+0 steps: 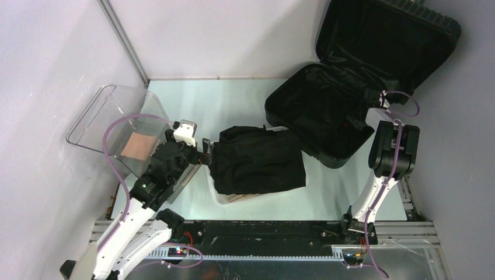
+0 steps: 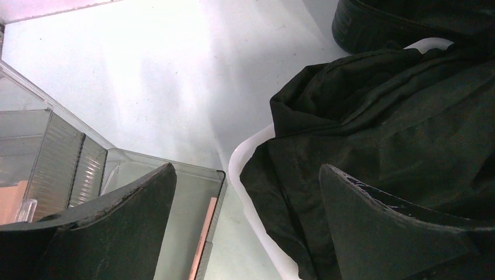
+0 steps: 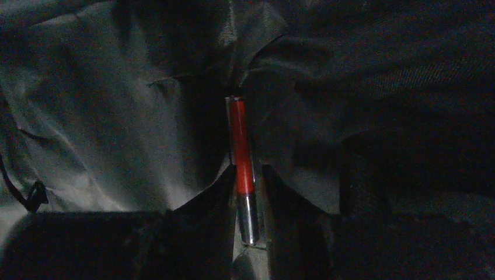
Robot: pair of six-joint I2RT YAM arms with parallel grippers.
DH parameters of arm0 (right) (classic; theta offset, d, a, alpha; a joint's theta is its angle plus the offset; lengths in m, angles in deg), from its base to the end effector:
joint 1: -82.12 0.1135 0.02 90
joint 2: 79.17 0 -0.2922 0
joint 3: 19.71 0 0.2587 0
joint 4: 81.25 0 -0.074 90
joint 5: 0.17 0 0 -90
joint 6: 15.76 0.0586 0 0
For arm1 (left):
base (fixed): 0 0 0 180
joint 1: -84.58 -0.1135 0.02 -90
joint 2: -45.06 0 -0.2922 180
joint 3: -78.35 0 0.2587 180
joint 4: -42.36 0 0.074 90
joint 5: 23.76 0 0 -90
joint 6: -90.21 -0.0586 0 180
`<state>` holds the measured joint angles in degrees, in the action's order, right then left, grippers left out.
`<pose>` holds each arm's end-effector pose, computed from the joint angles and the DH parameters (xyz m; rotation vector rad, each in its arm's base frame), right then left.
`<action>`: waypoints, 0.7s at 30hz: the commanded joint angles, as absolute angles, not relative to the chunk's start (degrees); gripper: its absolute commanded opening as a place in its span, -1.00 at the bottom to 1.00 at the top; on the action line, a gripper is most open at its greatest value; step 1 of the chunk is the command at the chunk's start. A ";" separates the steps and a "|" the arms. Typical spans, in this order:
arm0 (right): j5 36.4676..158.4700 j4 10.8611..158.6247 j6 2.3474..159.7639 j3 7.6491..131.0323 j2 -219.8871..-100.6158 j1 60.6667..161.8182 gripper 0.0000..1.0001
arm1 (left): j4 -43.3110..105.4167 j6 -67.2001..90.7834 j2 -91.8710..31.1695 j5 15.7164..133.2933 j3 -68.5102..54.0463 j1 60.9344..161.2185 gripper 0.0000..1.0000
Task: Open, take out, and arrange the luggage
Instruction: Pick up the makeup from the center of the board.
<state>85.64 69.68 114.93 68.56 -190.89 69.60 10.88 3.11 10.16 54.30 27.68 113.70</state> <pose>0.4345 -0.1009 0.1769 1.1416 2.2103 0.1171 0.1420 -0.0652 0.3154 0.2751 1.8229 -0.1992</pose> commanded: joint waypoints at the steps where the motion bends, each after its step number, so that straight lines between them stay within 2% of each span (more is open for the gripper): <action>1: 86.91 72.30 117.39 71.18 -192.87 68.66 -0.51 | 13.45 1.53 9.55 53.32 27.59 114.02 1.00; 5: 88.94 69.55 120.84 72.71 -194.90 68.28 -0.47 | 13.24 1.52 9.30 52.69 27.69 114.02 0.99; 11: 91.06 68.29 124.08 72.81 -196.59 69.01 -0.30 | 13.09 1.35 9.47 50.74 27.67 114.02 0.99; 21: 92.33 68.08 124.42 72.89 -197.54 68.82 -0.35 | 13.01 1.11 10.58 49.25 28.04 114.02 1.00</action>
